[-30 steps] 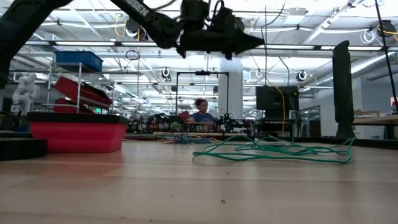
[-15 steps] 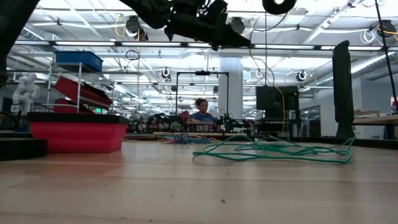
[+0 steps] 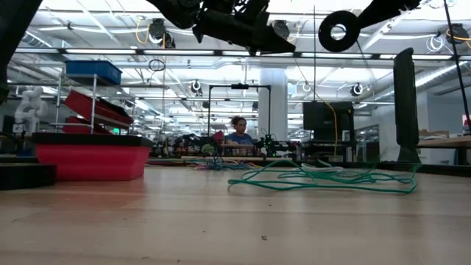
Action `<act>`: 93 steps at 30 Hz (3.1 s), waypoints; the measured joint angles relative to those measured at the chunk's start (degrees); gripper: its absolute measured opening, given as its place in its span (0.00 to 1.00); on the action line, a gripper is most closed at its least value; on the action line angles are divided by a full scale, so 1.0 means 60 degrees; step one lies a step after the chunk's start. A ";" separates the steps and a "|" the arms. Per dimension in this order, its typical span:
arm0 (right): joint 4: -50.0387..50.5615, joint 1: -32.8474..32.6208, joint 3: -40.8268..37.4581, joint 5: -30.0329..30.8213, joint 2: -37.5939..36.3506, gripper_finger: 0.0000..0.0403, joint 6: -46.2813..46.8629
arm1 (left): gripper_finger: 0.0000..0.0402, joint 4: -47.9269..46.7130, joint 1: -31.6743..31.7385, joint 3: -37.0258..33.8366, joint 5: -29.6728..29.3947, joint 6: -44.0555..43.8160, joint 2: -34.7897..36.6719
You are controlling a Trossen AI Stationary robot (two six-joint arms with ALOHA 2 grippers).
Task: Coil cords
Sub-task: Coil the green wire onto the spool
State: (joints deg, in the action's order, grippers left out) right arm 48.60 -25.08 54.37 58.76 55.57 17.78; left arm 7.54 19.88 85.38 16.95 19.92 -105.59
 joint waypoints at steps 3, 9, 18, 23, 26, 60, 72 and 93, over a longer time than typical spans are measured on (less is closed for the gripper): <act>0.0018 0.0265 0.0000 -0.0015 0.0098 0.00 -0.0138 | 0.00 -0.0013 -0.0124 0.0000 -0.0036 0.0004 0.0018; 0.0028 0.0564 0.0000 -0.0371 0.0377 0.00 -0.0345 | 0.00 -0.0463 -0.0141 0.0000 0.0323 -0.0025 0.0107; -0.0072 0.0560 0.0000 -0.0350 0.0364 0.00 -0.0345 | 0.25 0.0374 -0.0518 -0.1711 0.1799 -0.0819 -0.0032; -0.0144 0.0556 0.0008 -0.0308 0.0364 0.00 -0.0406 | 0.39 0.4197 -0.1109 -0.3109 0.2037 -0.2353 -0.0487; -0.0262 0.0556 0.0135 -0.0280 0.0364 0.00 -0.0501 | 0.41 0.5662 -0.1381 -0.3293 0.1647 -0.2798 -0.1361; -0.2265 0.0538 0.0714 -0.0310 0.0364 0.00 -0.2480 | 0.26 0.7589 -0.1856 -0.1293 0.0702 -0.4184 -0.4228; -0.1351 0.0535 0.0714 -0.0972 0.0364 0.00 -0.1711 | 0.01 0.7327 -0.0875 -0.1297 0.1657 -0.4269 -0.4013; 0.1929 0.0962 0.0710 -0.1533 0.0790 0.00 0.0258 | 0.00 0.3785 0.0339 -0.1291 0.1917 -0.2879 -0.0987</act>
State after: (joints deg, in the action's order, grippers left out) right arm 60.17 -19.30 58.63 49.56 60.31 19.33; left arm 30.25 21.92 77.64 28.45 2.65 -111.51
